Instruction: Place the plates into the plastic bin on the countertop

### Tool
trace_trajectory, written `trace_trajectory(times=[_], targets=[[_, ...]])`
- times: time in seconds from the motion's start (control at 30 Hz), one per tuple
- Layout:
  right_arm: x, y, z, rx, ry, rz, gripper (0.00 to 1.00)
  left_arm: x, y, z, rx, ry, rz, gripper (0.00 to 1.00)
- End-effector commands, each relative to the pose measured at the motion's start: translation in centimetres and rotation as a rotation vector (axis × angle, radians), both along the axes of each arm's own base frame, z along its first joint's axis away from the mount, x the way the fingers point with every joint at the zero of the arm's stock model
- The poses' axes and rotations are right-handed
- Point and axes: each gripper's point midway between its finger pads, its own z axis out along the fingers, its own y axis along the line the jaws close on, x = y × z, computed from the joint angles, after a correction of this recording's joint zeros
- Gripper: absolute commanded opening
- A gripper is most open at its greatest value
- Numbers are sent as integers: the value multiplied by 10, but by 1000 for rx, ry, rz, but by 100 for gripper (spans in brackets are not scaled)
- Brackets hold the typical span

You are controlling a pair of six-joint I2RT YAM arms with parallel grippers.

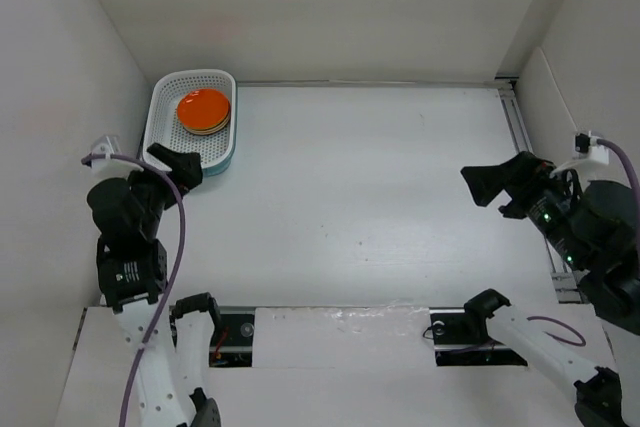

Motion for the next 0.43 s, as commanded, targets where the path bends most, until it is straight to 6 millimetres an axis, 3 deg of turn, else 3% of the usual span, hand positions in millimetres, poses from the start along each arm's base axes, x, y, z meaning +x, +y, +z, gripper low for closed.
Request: trace_trajectory(times=[0.0, 0.17, 0.4], targets=[[-23, -13, 11, -20, -49, 9, 100, -21, -14, -23, 26, 22, -60, 100], [-51, -19, 27, 27, -147, 62, 100, -49, -15, -23, 40, -33, -21, 100], [-51, -19, 25, 10, -134, 65, 100, -51, -17, -17, 42, -47, -30, 100]])
